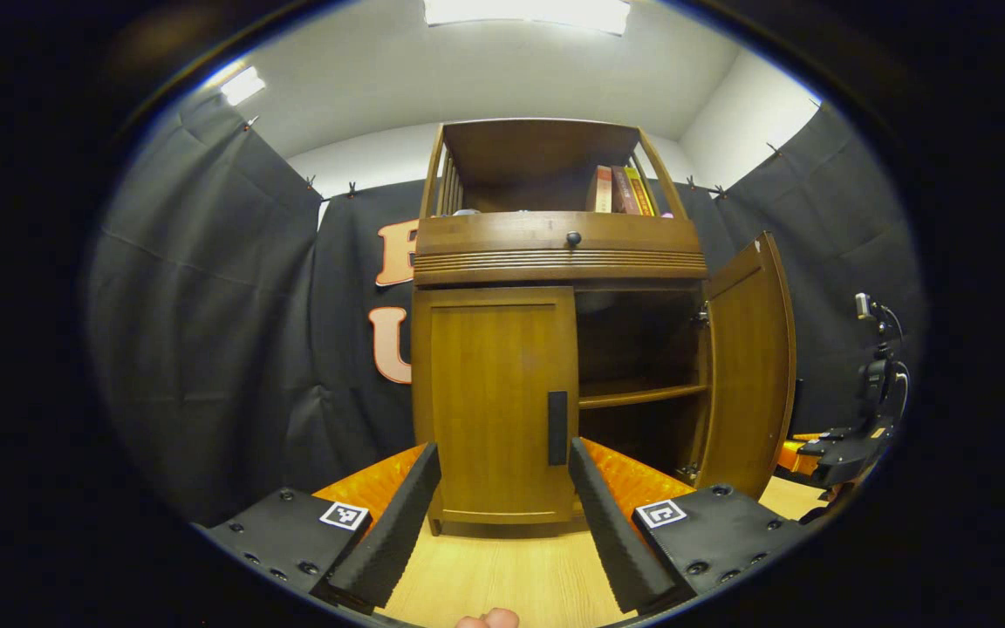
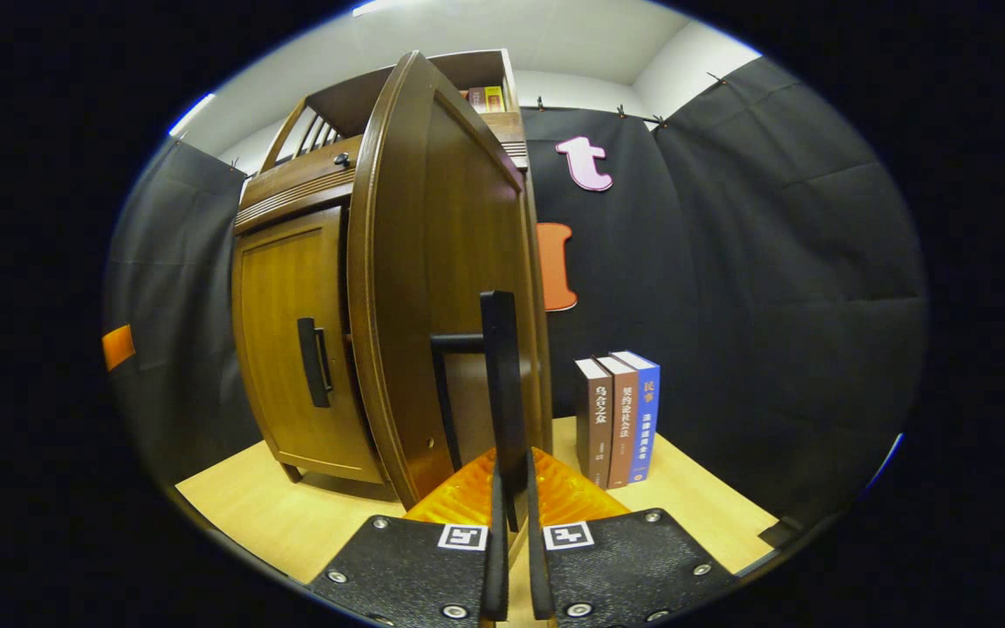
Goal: Open the right door of the double-door shoe cabinet with the right hand, and open the left door with the left hand.
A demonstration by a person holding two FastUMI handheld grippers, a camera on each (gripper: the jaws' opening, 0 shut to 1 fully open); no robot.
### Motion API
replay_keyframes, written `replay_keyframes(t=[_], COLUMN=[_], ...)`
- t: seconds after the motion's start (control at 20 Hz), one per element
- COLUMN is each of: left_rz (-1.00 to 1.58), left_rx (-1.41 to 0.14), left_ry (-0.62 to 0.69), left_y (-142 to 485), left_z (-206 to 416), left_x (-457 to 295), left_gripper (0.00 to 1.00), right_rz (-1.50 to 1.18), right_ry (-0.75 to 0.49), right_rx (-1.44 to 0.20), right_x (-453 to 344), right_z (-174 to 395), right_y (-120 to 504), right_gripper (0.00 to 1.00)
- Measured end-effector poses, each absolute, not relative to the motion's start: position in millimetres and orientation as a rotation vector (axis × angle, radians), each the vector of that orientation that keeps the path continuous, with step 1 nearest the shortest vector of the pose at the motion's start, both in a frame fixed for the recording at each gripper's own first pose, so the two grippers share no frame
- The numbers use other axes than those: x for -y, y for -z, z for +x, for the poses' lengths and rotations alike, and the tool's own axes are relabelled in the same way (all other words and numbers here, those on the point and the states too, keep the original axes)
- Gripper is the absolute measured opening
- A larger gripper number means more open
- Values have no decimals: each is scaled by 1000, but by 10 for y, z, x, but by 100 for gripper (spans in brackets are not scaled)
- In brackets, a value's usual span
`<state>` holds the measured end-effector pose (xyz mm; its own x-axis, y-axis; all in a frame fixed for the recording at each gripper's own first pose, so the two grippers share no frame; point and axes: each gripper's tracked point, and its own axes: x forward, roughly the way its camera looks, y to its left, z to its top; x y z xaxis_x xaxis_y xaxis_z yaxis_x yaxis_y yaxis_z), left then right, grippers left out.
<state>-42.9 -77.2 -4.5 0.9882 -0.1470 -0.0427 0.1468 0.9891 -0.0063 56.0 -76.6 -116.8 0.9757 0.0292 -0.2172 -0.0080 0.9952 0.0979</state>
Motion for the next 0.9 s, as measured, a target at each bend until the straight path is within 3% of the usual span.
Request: replay_keyframes(t=[0.05,0.1,0.15,0.2,0.25,0.3,0.35,0.75,0.8,0.85,0.9], left_rz=[-4,-6,-9,-14,-21,-27,-31,-51,-53,-54,-55], left_rx=[-41,-37,-35,-34,-34,-33,-33,-49,-50,-51,-52], left_ry=[154,158,161,163,164,162,155,113,111,110,108], left_y=[46,39,43,42,48,50,53,149,150,151,154], left_z=[-429,-433,-439,-442,-452,-455,-470,-469,-463,-463,-454], left_x=[818,856,892,925,953,974,987,968,962,953,944], left_gripper=[95,95,95,95,95,95,95,95,95,95,95], right_rz=[88,75,87,101,97,92,88,127,130,135,132], right_ry=[-1,20,8,-9,-28,-49,-69,-220,-232,-242,-249], right_rx=[-220,-220,-220,-226,-226,-230,-233,-230,-230,-233,-233], right_x=[892,1047,1131,1174,1223,1267,1301,1661,1677,1682,1680], right_z=[565,572,602,614,623,625,635,712,723,723,729], right_y=[1172,1182,1199,1217,1210,1209,1231,1245,1243,1248,1248], right_gripper=[8,6,15,1,1,11,1,2,11,2,3])
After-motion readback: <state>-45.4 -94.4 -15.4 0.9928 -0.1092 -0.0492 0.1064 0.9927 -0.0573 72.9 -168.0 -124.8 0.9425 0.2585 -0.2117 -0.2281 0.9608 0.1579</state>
